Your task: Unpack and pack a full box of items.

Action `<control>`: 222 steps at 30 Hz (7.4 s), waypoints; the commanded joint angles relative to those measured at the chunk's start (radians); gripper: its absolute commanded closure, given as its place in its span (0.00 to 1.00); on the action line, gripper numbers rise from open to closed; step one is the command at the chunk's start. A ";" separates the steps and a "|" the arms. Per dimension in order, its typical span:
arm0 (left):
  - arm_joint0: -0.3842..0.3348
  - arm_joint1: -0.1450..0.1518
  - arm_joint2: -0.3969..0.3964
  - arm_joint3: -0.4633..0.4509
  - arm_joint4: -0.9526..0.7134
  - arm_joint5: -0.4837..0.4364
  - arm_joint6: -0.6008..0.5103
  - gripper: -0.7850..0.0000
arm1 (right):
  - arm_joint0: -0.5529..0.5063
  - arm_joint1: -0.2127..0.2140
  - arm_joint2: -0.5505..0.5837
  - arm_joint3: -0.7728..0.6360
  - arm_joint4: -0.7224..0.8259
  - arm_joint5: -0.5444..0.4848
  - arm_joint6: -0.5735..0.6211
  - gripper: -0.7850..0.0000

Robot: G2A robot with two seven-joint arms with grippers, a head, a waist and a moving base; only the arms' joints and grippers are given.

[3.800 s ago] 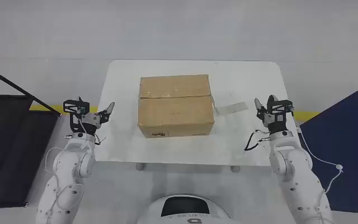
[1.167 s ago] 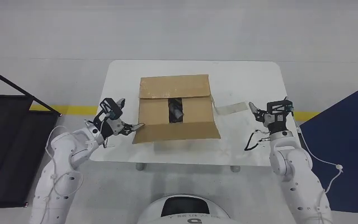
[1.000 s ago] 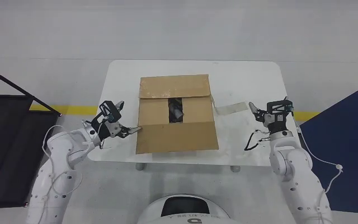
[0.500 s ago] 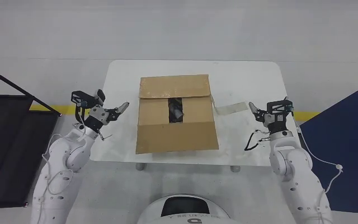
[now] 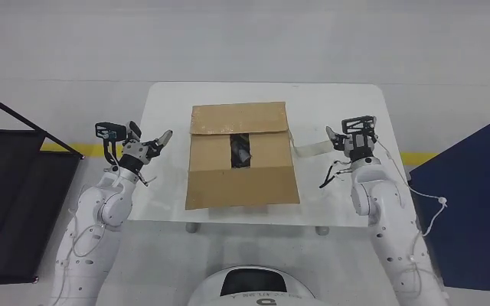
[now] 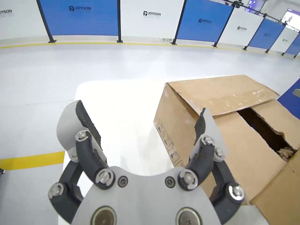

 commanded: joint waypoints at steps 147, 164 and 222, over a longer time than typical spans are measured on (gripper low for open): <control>-0.388 -0.164 0.677 -0.033 0.467 0.286 -0.348 0.00 | 0.272 -0.018 -0.140 0.351 0.291 -0.752 0.123 0.00; -0.314 -0.148 0.560 -0.157 0.641 0.310 -0.682 0.00 | 0.253 -0.004 -0.136 0.331 0.277 -0.740 0.114 0.00; -0.358 -0.208 0.524 -0.051 0.587 0.278 -0.504 0.00 | 0.252 0.019 -0.165 0.309 0.300 -0.703 0.121 0.00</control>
